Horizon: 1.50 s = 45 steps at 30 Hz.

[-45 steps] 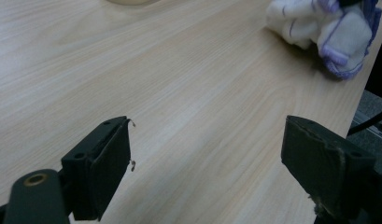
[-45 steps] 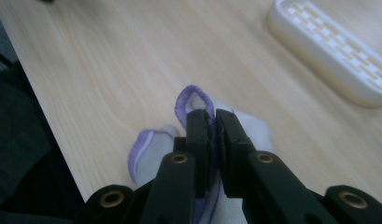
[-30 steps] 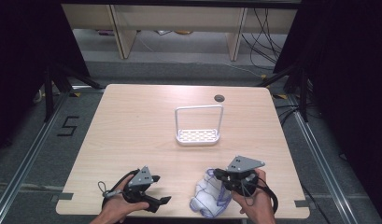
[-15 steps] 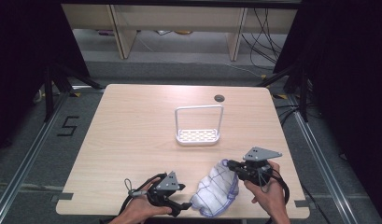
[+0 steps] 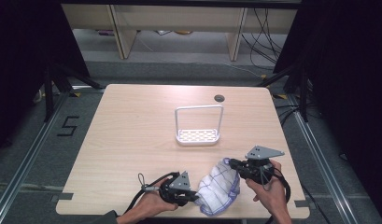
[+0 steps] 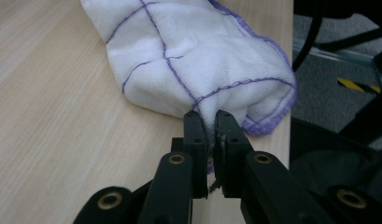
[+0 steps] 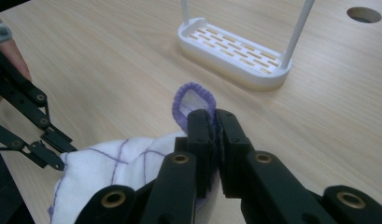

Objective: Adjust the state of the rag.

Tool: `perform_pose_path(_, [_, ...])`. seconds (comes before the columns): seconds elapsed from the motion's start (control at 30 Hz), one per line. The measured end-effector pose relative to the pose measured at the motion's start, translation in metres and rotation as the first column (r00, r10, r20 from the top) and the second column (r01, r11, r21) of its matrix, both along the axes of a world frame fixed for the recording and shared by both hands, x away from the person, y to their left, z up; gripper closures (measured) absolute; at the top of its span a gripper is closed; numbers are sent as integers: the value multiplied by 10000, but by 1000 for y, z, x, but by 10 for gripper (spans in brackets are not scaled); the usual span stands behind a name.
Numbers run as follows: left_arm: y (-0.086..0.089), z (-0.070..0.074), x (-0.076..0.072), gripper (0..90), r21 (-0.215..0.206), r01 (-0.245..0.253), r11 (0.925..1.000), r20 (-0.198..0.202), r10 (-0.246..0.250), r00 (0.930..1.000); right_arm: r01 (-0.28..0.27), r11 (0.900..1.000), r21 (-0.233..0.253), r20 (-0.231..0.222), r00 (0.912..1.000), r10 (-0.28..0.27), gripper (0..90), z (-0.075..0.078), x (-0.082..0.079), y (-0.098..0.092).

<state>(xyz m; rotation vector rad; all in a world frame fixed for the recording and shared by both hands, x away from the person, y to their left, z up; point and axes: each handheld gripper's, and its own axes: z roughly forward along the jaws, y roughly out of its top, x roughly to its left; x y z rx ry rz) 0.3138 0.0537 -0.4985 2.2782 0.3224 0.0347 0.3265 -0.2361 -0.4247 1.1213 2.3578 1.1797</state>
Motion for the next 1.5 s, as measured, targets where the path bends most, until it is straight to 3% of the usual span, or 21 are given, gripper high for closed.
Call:
perform_pose_path(0.03, [0, 0, 0, 850, 0, 0, 10000, 0, 0, 10000, 0, 10000, 0, 0, 10000, 0, 857, 0, 0, 0])
perform_pose_path(0.13, [28, 23, -2, 853, -407, -60, 9992, -137, 55, 9999, -113, 9999, 47, 419, 9991, 111, 858, 5, 0, -5])
perform_pose_path(0.17, [28, 23, -2, 853, -407, -60, 9992, -137, 55, 9999, -113, 9999, 47, 419, 9991, 111, 858, 5, 0, -5])
perform_pose_path(0.2, [46, 36, -2, 853, -523, -94, 9986, -94, 89, 9999, 23, 9993, 360, 140, 9999, -28, 860, 8, -2, -5])
perform_pose_path(0.33, [76, 55, -2, 854, -795, -146, 9967, -235, 128, 9996, -305, 9986, 437, 491, 9984, 283, 861, 8, 0, -4])
perform_pose_path(0.4, [87, 60, -2, 854, -853, -261, 9960, -188, 246, 9995, -489, 9973, 546, 253, 9985, 476, 861, 6, -2, 0])
perform_pose_path(0.43, [87, 60, -2, 854, -853, -261, 9960, -188, 246, 9995, -489, 9973, 546, 253, 9985, 476, 861, 6, -2, 0])
perform_pose_path(0.47, [93, 58, 0, 853, -886, -430, 9951, -309, 404, 9987, -393, 9975, 587, -126, 9991, 401, 861, 1, -3, 4])
perform_pose_path(0.6, [95, 43, 9, 853, -606, -611, 9963, -661, 571, 9962, -289, 9984, 486, -304, 9991, 304, 861, -10, 3, 8])
perform_pose_path(0.67, [93, 25, 23, 852, -19, -643, 9979, -970, 638, 9932, -206, 9993, 321, -730, 9971, 229, 861, -28, 13, 11])
perform_pose_path(0.83, [88, 6, 44, 845, 585, -1067, 9926, -1003, 1122, 9886, 15, 9998, -187, -1357, 9907, -40, 849, -59, 28, 8])
perform_pose_path(0.87, [87, 6, 46, 835, 645, -1098, 9919, -1014, 1160, 9881, 30, 9997, -230, -1503, 9886, -64, 825, -60, 28, 8])
perform_pose_path(0.93, [89, 9, 45, 712, 900, -1379, 9864, -795, 1451, 9862, 423, 9977, -529, -1103, 9927, -479, 685, -59, 28, 5])
perform_pose_path(1.03, [96, 18, 37, 472, 756, -2153, 9736, -378, 2186, 9751, 544, 9958, -741, -655, 9961, -593, 581, -49, 19, 1])
perform_pose_path(1.07, [96, 18, 37, 481, 756, -2153, 9736, -378, 2186, 9751, 418, 9957, -830, -434, 9980, -455, 574, -45, 13, -1])
perform_pose_path(1.1, [102, 22, 32, 481, 785, -2276, 9706, 92, 2276, 9737, 418, 9957, -830, -434, 9980, -455, 574, -45, 13, -1])
perform_pose_path(1.13, [106, 25, 20, 461, 589, -2432, 9682, 212, 2423, 9700, 297, 9959, -853, -342, 9989, -327, 554, -38, -3, -2])
perform_pose_path(1.23, [109, 26, 6, 468, 415, -2267, 9731, 138, 2263, 9740, 222, 9958, -887, -364, 9990, -255, 538, -37, -17, -3])
perform_pose_path(1.27, [108, 25, -6, 475, 425, -1950, 9799, 135, 1945, 9808, -97, 9950, -989, -392, 9992, 59, 539, -40, -31, -3])
perform_pose_path(1.33, [102, 22, -17, 488, 400, -1728, 9841, 179, 1722, 9849, -298, 9939, -1059, -605, 9979, 235, 541, -45, -39, -2])
perform_pose_path(1.5, [85, 13, -28, 508, 534, -1081, 9927, 114, 1076, 9941, -382, 9882, -1483, -1073, 9940, 223, 559, -55, -54, 0])
